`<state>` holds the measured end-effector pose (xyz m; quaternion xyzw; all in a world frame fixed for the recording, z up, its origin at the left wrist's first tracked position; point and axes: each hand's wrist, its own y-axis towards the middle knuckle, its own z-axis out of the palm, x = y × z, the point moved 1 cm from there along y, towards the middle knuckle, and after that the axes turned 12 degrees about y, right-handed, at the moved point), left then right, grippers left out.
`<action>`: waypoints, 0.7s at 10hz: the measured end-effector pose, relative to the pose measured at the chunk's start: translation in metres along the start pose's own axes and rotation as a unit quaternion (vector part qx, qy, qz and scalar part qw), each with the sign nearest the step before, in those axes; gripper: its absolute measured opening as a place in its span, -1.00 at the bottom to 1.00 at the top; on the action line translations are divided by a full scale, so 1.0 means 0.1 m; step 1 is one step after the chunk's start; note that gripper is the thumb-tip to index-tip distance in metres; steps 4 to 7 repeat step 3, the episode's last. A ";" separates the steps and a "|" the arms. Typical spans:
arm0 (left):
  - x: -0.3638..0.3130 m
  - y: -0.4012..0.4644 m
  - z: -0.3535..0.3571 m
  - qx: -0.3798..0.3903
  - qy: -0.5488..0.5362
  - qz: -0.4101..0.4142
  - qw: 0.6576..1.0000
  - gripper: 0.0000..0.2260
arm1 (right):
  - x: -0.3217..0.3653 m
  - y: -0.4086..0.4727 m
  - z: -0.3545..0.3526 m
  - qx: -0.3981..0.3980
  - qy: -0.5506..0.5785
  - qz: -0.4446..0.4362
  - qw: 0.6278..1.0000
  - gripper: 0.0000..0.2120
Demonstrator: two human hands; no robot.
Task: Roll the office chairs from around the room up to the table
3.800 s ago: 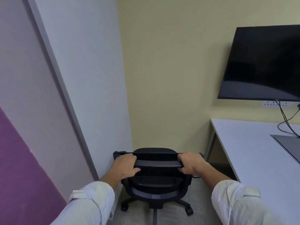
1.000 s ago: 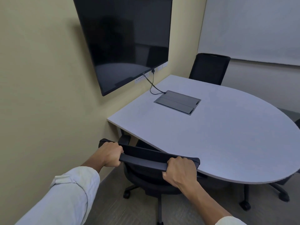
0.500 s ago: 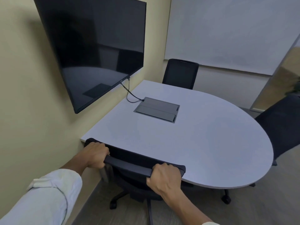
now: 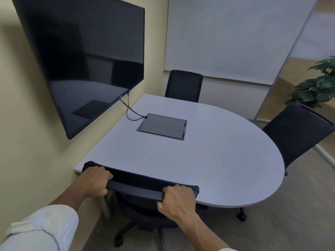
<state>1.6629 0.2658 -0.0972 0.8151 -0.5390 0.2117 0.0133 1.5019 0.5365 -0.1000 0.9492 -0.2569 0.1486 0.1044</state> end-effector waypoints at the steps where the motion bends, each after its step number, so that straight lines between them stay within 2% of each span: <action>1: -0.04 -0.05 -0.12 -0.008 -0.082 0.011 0.996 -0.88 | -0.01 -0.04 -0.05 -0.010 0.034 -0.059 0.998 -0.72; 2: -0.14 -0.12 -0.25 -0.065 -0.136 0.070 0.986 -0.59 | -0.09 -0.14 -0.20 0.003 0.088 -0.128 0.988 -0.67; 3: -0.33 -0.15 -0.45 -0.101 -0.162 0.106 0.976 -0.47 | -0.33 -0.21 -0.40 -0.003 0.169 -0.136 0.976 -0.62; 7: -0.33 -0.15 -0.45 -0.101 -0.162 0.106 0.976 -0.47 | -0.33 -0.21 -0.40 -0.003 0.169 -0.136 0.976 -0.62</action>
